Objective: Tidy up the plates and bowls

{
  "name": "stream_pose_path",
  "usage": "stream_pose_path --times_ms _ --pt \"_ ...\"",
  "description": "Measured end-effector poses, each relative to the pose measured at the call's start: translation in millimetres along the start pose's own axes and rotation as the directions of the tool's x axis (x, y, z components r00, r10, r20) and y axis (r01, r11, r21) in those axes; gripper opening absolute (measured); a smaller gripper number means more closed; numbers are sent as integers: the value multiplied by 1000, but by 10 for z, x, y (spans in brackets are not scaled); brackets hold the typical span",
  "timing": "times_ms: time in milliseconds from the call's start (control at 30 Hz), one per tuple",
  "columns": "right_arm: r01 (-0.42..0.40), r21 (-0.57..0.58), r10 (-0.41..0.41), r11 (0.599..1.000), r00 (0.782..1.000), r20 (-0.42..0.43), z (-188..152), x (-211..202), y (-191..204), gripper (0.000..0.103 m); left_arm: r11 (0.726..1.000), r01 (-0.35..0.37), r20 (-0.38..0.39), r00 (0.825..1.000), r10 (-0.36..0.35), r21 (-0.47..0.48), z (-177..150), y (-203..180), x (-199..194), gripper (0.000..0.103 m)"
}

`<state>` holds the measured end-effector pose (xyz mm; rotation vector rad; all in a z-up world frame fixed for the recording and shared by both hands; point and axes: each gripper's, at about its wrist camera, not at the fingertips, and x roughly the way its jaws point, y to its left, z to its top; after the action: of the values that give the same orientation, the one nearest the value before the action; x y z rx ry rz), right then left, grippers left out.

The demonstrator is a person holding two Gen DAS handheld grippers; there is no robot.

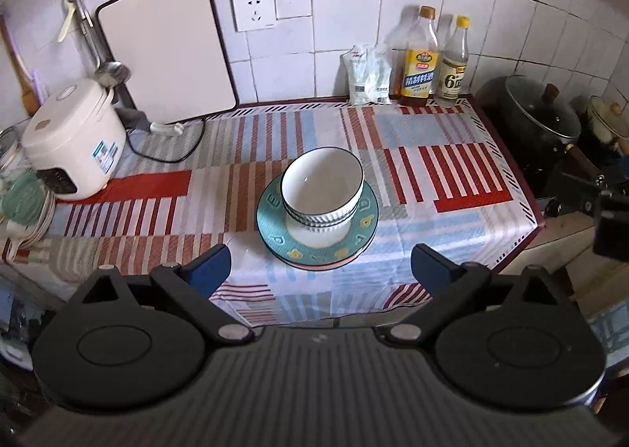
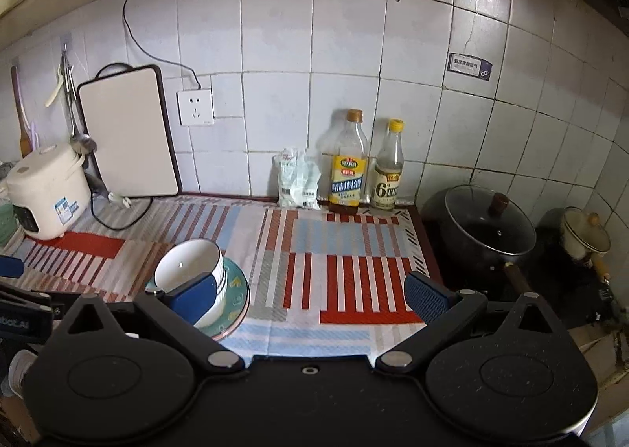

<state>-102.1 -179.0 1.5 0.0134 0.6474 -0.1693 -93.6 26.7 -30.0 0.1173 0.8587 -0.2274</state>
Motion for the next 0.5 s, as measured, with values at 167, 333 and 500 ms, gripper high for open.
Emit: stream_pose_path --times_ms 167,333,500 --pt "13 4 -13 1000 998 -57 -41 15 17 103 999 -30 -17 999 29 -21 -38 -58 -7 99" --pt "-5 50 9 999 997 -80 -81 37 -18 103 999 -41 -4 999 41 -33 -19 -76 -3 99" --pt "17 62 -13 998 998 -55 -97 43 -65 103 999 -47 3 999 47 -28 -21 -82 47 99"
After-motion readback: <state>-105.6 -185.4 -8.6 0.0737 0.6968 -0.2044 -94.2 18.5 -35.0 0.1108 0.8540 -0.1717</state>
